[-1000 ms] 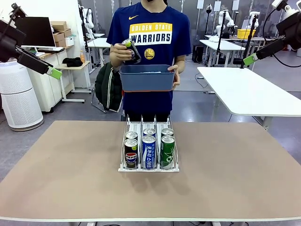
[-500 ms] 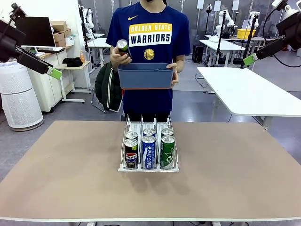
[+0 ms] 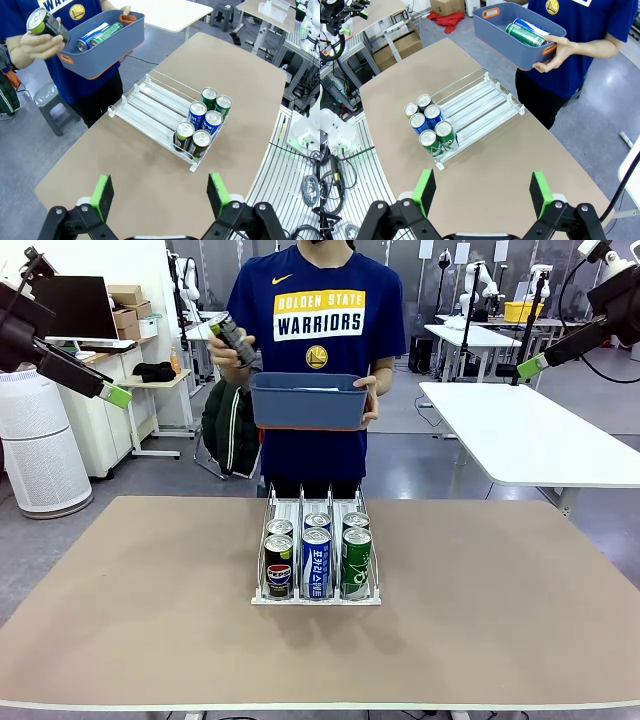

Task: Fill the beverage cans into the dispenser.
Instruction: Pick up the Pepsi coke handed by the human.

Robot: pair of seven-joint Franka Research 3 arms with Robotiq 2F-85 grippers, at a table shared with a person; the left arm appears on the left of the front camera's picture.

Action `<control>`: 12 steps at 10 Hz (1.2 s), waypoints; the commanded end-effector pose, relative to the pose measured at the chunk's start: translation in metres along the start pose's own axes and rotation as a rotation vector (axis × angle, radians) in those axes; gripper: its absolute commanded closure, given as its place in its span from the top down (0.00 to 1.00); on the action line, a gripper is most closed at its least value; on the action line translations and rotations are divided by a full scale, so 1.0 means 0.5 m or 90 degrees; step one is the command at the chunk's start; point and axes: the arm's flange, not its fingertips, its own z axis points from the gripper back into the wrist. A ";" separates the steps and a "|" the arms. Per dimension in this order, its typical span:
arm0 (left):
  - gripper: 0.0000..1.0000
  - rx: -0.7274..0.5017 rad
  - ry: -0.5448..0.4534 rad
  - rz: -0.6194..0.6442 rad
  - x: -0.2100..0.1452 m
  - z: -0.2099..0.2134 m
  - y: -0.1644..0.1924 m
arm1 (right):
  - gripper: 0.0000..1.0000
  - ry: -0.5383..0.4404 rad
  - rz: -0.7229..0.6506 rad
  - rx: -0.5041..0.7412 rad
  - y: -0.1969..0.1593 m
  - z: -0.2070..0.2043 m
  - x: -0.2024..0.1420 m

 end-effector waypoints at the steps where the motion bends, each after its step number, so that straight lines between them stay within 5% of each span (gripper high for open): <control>1: 1.00 -0.001 -0.002 0.004 -0.003 0.002 -0.001 | 1.00 -0.009 0.010 0.017 -0.006 -0.005 -0.001; 12: 1.00 -0.001 -0.002 0.004 -0.003 0.002 -0.001 | 1.00 -0.009 0.010 0.017 -0.006 -0.005 -0.001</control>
